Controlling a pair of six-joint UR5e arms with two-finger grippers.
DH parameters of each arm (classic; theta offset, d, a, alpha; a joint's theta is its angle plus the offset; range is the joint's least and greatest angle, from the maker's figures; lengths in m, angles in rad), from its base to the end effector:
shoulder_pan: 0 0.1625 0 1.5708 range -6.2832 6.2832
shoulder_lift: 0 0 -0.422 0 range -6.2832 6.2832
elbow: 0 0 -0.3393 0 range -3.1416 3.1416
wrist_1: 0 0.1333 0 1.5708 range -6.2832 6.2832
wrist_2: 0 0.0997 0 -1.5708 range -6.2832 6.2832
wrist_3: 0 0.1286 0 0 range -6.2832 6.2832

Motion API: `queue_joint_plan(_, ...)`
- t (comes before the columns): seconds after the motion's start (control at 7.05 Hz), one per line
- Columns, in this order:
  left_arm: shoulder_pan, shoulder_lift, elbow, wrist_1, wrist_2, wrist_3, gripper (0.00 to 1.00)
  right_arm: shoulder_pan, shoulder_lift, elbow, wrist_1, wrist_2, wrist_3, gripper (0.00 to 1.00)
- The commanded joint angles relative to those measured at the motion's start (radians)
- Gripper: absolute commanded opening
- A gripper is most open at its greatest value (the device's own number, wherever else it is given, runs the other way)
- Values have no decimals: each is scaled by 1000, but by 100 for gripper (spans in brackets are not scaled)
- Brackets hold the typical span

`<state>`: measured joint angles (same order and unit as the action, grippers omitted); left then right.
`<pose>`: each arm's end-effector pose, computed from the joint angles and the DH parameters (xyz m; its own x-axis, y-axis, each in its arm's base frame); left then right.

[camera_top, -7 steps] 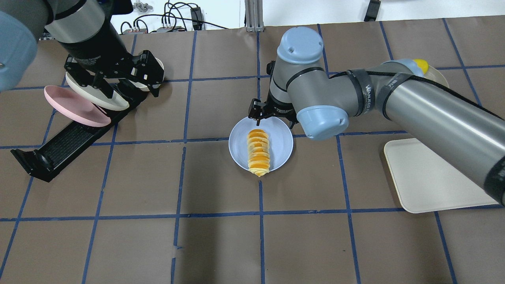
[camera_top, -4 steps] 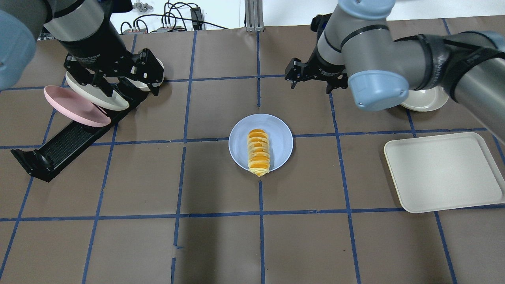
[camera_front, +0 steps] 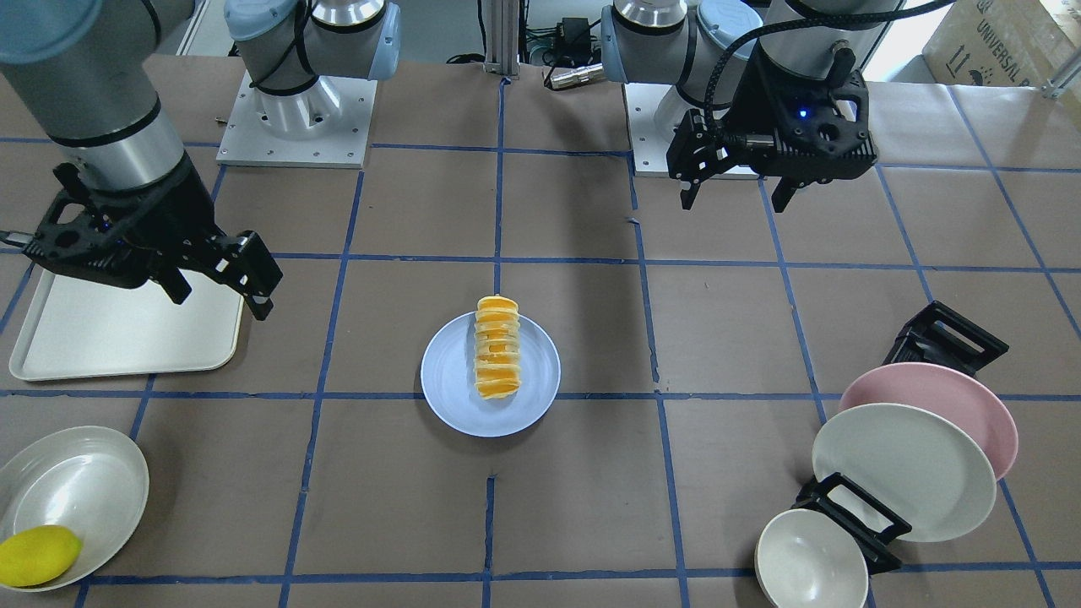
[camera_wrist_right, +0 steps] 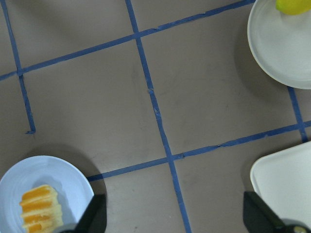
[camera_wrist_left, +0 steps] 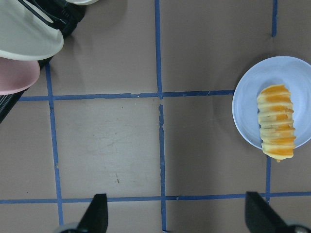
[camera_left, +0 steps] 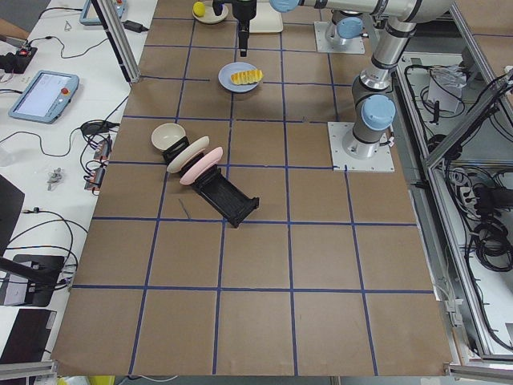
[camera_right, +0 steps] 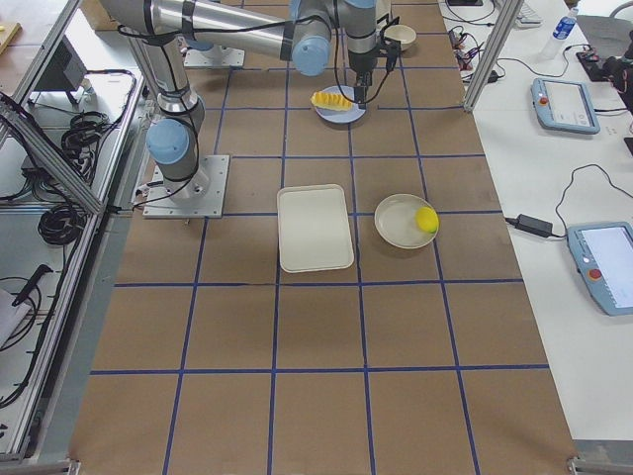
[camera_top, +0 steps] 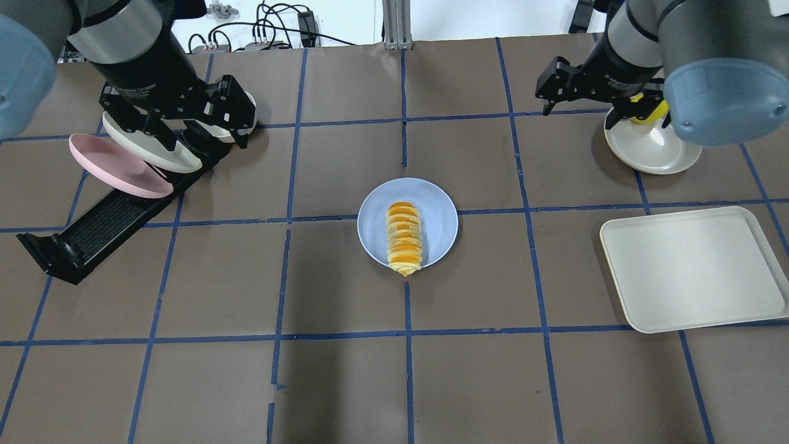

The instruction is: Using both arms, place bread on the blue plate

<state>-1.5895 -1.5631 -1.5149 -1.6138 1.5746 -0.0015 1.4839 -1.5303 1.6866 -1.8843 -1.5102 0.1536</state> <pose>-0.1410 -0.4351 0.4795 -0.9998 0.0171 -0.0038 0.0172 0.9996 -0.0206 0.0997 -0.4813 0.4202 -0.9704 0.2268 -0.0831 0.2370 0.9605 -0.1456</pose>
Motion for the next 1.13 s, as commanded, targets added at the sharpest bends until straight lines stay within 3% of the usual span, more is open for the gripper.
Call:
queue_joint_plan(0.0, 0, -3, 1, 0, 1, 0, 100, -11, -98, -27, 261, -7, -57, 99)
queue_joint_plan(0.14, 0, 0, 2, 0, -1, 0, 100, 8, -126, -36, 336, 1, -54, 97)
queue_joint_plan(0.43, -1, -2, 1, 0, -10, 0, 100, 108, -126, -38, 336, -8, -37, 95)
queue_joint_plan(0.71, -1, -2, 2, -2, -18, 3, 100, 130, -119, -59, 349, -10, -31, 96)
queue_joint_plan(0.99, -1, 0, 2, -9, -28, 5, 100, 128, -125, -64, 390, -78, -32, 96)
